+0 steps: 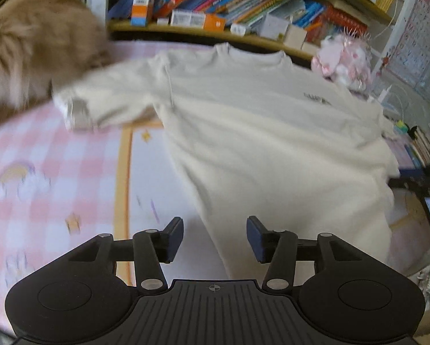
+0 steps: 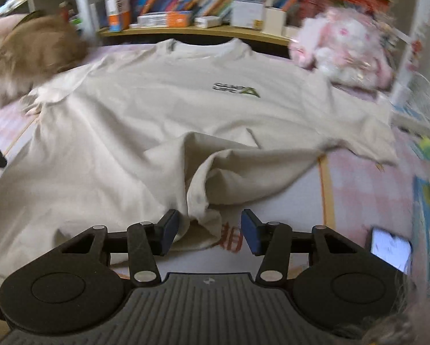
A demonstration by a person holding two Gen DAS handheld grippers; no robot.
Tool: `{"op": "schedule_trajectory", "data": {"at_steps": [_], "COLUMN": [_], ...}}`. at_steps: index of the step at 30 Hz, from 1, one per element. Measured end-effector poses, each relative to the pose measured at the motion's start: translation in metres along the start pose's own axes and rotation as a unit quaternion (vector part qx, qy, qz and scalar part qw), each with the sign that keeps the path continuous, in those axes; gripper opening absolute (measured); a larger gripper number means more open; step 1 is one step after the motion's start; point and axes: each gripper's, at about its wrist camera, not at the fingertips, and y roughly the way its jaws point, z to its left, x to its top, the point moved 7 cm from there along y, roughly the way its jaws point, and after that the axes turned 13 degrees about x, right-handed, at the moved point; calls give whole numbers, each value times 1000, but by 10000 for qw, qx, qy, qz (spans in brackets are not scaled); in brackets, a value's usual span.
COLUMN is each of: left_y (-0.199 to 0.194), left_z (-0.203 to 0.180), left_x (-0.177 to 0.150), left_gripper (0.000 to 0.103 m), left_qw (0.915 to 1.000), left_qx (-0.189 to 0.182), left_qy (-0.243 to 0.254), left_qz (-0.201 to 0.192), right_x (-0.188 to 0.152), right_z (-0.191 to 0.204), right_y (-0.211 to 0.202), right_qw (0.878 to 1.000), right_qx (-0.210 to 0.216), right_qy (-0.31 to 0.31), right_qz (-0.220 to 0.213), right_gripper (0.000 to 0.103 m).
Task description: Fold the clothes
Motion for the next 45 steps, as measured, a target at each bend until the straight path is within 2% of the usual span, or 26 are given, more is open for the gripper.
{"op": "schedule_trajectory", "data": {"at_steps": [3, 4, 5, 9, 11, 17, 24, 28, 33, 35, 36, 37, 40, 43, 45], "left_y": [-12, -15, -19, -36, -42, -53, -44, -39, -25, -24, -27, -32, -56, -83, -88], "left_z": [-4, -5, -6, -10, -14, -38, -41, -39, -39, -40, -41, -42, -25, 9, 20], "left_x": [-19, -24, -29, -48, -57, -75, -92, -101, -102, -103, -102, -99, -86, -66, -55], "left_gripper": [50, 50, 50, 50, 50, 50, 50, 50, 49, 36, 6, 2, 1, 1, 1], "left_qw": [9998, 9996, 9994, 9981, 9977, 9976, 9942, 9914, 9880, 9884, 9881, 9867, 9800, 9637, 9649], "left_qx": [119, 179, 235, 385, 417, 411, 566, 487, 203, 30, -167, -348, -522, -454, -261], "left_qy": [-137, -188, -240, -469, -534, -543, -838, -1117, -1440, -1421, -1443, -1522, -1920, -2570, -2501], "left_qz": [56, 67, 76, 78, 94, 151, 374, 483, 523, 537, 499, 447, 87, -556, -758], "right_x": [1, 1, 2, 0, -4, -26, -51, -58, -64, -63, -63, -63, -60, -62, -66], "right_z": [-3, -3, -4, -1, -3, -14, -37, -53, -75, -81, -82, -84, -78, -70, -66], "right_y": [6, 7, 7, -25, -44, -76, -102, -124, -151, -156, -158, -160, -160, -155, -146], "right_qw": [9983, 9968, 9948, 9907, 9893, 9889, 9861, 9881, 9904, 9902, 9901, 9901, 9898, 9891, 9890], "right_qx": [555, 778, 992, 1297, 1435, 1442, 1345, 1034, 625, 555, 531, 509, 634, 824, 872], "right_qy": [-155, -194, -235, -390, -161, 273, 915, 1051, 1113, 1145, 1150, 1154, 1103, 1047, 1041], "right_qz": [-10, -7, -4, -98, -205, -235, -329, -433, -535, -582, -598, -613, -643, -629, -586], "right_gripper": [43, 27, 16, 12, 12, 12, 10, 9, 7, 7, 7, 7, 7, 7, 7]}}
